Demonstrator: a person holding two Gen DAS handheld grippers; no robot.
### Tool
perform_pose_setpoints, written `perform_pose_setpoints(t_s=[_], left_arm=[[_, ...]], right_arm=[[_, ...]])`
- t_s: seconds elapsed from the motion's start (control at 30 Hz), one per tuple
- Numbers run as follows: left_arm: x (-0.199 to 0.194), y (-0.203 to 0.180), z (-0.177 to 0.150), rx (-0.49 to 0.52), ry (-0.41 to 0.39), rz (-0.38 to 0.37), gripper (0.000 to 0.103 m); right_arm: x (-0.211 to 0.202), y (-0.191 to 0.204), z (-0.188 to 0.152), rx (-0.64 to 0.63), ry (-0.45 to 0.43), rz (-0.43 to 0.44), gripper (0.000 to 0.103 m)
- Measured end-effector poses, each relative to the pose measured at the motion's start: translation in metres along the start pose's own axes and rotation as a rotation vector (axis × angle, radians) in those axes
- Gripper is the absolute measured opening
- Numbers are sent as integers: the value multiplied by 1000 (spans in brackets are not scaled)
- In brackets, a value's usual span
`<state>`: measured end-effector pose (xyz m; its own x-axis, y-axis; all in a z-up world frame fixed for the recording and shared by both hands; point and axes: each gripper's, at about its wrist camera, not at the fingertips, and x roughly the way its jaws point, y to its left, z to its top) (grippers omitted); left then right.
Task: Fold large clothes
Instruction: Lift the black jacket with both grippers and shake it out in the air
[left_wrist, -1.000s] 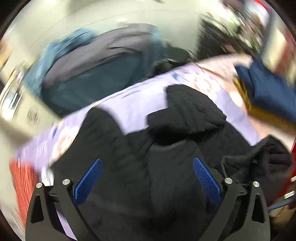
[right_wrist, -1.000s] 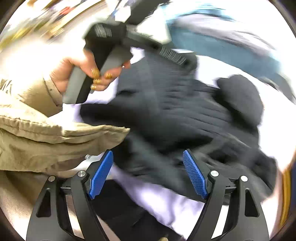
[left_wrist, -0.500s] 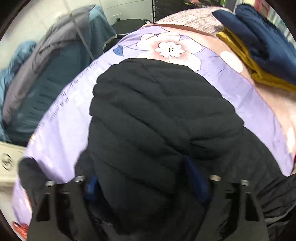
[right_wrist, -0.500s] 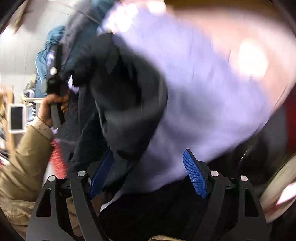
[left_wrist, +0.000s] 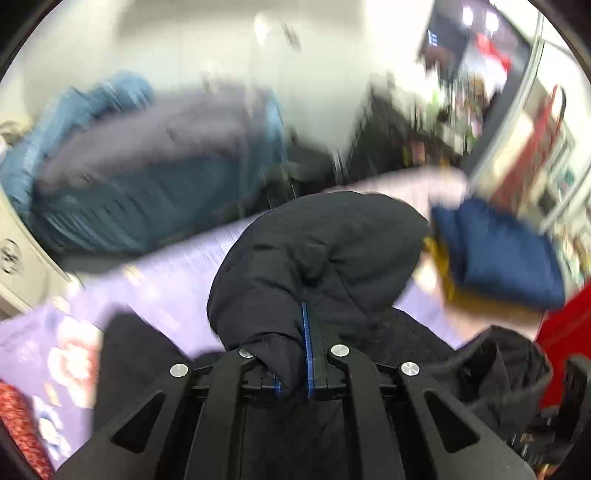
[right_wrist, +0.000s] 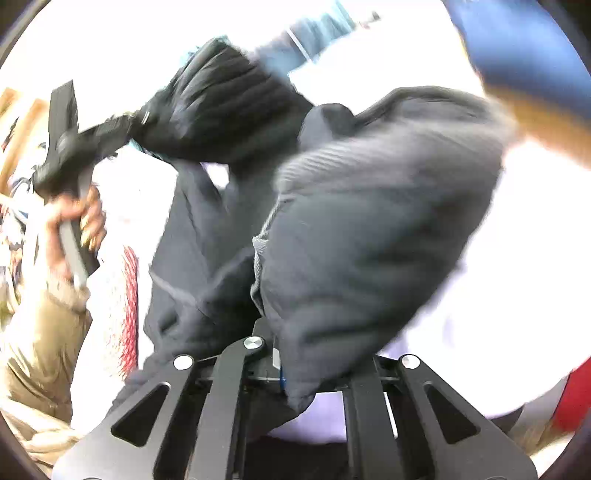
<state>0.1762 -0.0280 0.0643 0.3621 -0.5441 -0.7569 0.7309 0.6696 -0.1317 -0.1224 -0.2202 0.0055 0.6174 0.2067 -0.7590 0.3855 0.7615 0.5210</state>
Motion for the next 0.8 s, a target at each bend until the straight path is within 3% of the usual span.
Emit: perform_pose_setpoints(t_s=[0.1,0.2,0.27,0.33,0.53,0.7,0.8], left_arm=[[-111,19,28,-42,-216,58,7],[-212,27,36,-85,-412,110,7],[-265,26,31,-109,-508,152,7],[-321,22,15,-163,-600,172,7],[-422,-16,-48,-206,-749,229,7],[-486,-63,-66,-146,-895,308,7],[-509,-59,-70,-153,-954,336,7]], right_arm=[[-56,45,42,-206,-220,-32,6],[-114,74,78,-419,-449,-57,6],[-145,82,86,-482,-535,-33,5],[-185,85,87,-501,-586,57,5],[-269,74,90,-506,-654,354,5],[-335,99,122,-554,-732,478,5],[-332,110,165,-555,-760,442,5]])
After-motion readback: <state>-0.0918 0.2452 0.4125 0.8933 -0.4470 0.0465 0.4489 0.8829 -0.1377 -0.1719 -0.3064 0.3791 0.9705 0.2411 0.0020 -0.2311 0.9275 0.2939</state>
